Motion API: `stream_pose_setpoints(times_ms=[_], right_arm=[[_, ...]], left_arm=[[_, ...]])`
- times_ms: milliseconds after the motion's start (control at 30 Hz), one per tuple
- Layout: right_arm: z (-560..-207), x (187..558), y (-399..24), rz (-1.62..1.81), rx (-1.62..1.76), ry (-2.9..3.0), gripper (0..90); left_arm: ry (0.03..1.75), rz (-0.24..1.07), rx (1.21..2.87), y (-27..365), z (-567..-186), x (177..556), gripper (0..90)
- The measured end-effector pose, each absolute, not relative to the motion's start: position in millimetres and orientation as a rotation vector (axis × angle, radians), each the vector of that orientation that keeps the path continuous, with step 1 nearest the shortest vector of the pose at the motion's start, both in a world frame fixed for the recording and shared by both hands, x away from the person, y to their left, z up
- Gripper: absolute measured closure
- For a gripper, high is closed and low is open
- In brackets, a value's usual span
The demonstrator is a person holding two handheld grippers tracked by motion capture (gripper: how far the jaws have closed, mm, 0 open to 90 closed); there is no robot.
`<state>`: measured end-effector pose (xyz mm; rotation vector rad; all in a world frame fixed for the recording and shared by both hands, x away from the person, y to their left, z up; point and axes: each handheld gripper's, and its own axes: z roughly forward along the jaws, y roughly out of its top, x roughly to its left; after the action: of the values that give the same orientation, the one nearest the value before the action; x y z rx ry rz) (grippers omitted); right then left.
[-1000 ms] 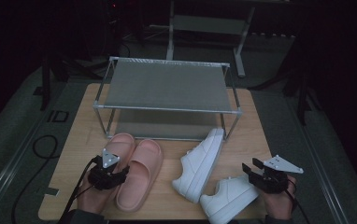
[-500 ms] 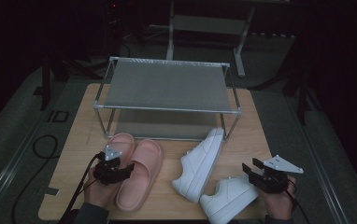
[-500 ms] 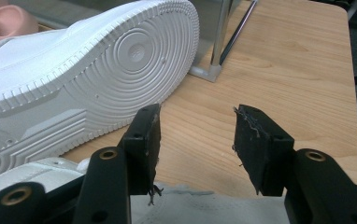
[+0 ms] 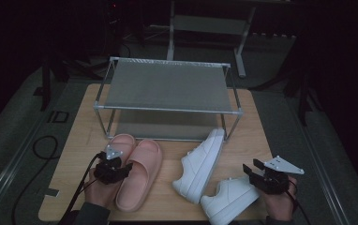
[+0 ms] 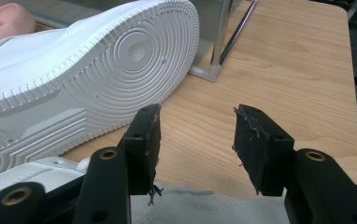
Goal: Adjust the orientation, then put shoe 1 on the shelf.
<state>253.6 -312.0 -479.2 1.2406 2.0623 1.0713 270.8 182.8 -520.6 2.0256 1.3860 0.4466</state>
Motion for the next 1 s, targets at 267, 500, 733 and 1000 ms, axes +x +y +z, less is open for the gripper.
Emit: stream_pose_setpoints(times_ms=[267, 500, 733, 1000], right_arm=[[-479.2, 253.6, -311.9, 1.068, 1.238, 2.064, 50.2], [-479.3, 253.4, -312.2, 1.071, 1.238, 2.064, 50.1], [-479.2, 253.2, -312.3, 1.072, 1.238, 2.065, 50.1], [-479.2, 253.1, -312.3, 1.072, 1.236, 2.066, 50.1]], left_arm=[[1.376, 0.462, 2.048, 183.6, -519.2, 270.6, 67.5], [1.382, 0.450, 2.053, 184.5, -517.8, 270.0, 69.3], [1.372, 0.447, 2.079, 184.4, -515.8, 268.2, 70.7], [1.363, 0.450, 2.105, 182.9, -513.6, 266.4, 71.4]])
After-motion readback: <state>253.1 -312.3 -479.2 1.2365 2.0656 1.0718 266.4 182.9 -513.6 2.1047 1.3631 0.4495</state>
